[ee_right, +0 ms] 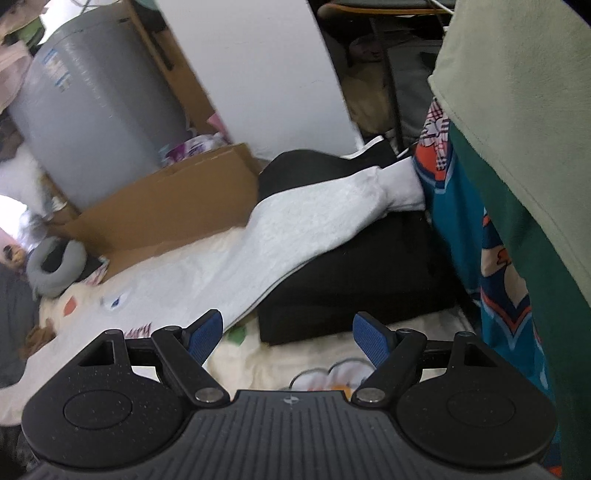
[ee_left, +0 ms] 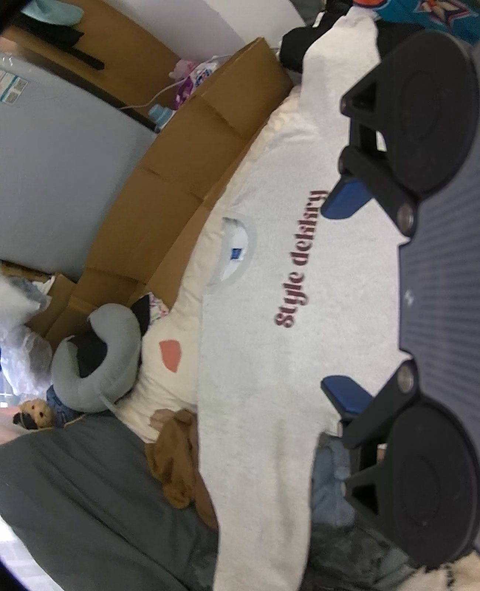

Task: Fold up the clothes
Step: 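Move the right gripper to the sleeve cuff lying on the black cloth, then close the right gripper on the grey sleeve cuff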

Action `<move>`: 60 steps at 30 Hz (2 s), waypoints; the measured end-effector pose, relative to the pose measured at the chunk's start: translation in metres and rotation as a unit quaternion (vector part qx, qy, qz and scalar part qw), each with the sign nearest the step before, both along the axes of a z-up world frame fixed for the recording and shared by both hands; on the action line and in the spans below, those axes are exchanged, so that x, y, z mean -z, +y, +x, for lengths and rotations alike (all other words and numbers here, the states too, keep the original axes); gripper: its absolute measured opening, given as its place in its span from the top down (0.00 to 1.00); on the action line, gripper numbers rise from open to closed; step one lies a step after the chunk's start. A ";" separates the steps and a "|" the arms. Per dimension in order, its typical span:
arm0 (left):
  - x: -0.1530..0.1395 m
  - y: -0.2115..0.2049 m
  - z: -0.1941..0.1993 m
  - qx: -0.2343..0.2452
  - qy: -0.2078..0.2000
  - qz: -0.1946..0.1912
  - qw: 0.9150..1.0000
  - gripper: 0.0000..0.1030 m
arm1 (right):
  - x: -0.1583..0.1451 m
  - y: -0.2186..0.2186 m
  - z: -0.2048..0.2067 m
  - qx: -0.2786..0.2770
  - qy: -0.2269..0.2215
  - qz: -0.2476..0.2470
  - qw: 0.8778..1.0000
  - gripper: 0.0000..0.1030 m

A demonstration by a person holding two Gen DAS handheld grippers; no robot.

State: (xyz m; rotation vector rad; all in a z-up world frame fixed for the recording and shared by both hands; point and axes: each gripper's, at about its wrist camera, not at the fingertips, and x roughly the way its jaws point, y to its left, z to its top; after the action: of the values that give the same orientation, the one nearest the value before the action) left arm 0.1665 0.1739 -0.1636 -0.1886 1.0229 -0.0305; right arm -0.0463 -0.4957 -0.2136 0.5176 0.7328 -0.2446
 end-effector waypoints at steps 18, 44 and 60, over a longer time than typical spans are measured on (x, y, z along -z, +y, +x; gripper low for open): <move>0.079 -0.057 0.027 0.094 0.015 0.025 0.995 0.10 | 0.086 -0.069 0.076 0.095 -0.038 -0.012 0.995 0.20; 0.118 -0.056 0.011 0.096 0.048 0.025 0.994 0.10 | 0.155 -0.137 0.153 0.197 -0.076 0.112 0.971 0.23; 0.139 -0.068 -0.003 0.112 0.062 0.009 0.992 0.10 | 0.147 -0.155 0.157 0.247 -0.119 0.124 0.954 0.51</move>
State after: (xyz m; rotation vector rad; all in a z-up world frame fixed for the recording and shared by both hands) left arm 0.1639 0.1058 -0.3021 -0.0595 1.1642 -0.2161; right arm 0.1107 -0.6504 -0.3609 0.9530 0.3889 -0.5503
